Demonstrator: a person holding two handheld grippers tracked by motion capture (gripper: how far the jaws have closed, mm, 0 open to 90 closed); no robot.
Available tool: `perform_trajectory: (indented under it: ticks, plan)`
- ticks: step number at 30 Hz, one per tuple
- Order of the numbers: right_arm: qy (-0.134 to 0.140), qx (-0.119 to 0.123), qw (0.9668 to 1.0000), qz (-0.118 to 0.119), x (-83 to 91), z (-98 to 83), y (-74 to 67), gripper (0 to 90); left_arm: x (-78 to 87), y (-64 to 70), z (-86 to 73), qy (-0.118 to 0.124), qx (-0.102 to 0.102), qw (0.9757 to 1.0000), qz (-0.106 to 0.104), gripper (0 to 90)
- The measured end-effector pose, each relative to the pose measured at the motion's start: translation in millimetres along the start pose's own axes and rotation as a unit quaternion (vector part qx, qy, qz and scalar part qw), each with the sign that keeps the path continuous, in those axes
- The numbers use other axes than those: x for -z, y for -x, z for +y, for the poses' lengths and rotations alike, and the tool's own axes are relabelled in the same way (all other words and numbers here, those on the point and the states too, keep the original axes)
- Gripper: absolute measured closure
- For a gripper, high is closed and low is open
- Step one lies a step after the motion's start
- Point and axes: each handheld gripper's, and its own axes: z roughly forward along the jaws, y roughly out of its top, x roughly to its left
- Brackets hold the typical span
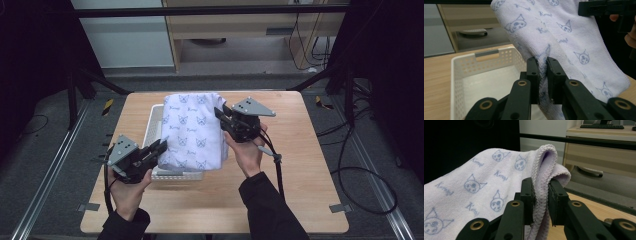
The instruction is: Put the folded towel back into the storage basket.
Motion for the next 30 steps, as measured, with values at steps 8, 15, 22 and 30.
perform_trajectory:
  ticks: [8, 15, 22, 30]
  plan:
    - [-0.004, 0.010, 0.9999, 0.007, -19.5, 5.3, -15.7, 76.0, 6.9, -15.1, -2.6, 0.001, 0.008, 0.9998, 0.016, 80.7]
    - [-0.007, 0.012, 0.9998, 0.011, -36.0, 6.4, -24.7, 76.0, 8.6, -28.6, -4.8, 0.001, 0.018, 0.9994, 0.029, 80.7]
    - [-0.013, 0.013, 0.9997, 0.015, -54.4, 3.0, -28.6, 76.0, 4.8, -38.2, -9.5, -0.006, 0.018, 0.9988, 0.045, 80.7]
    - [-0.020, 0.012, 0.9995, 0.020, -76.2, -3.1, -32.7, 75.9, -2.2, -53.9, -16.2, -0.014, 0.028, 0.9974, 0.065, 80.7]
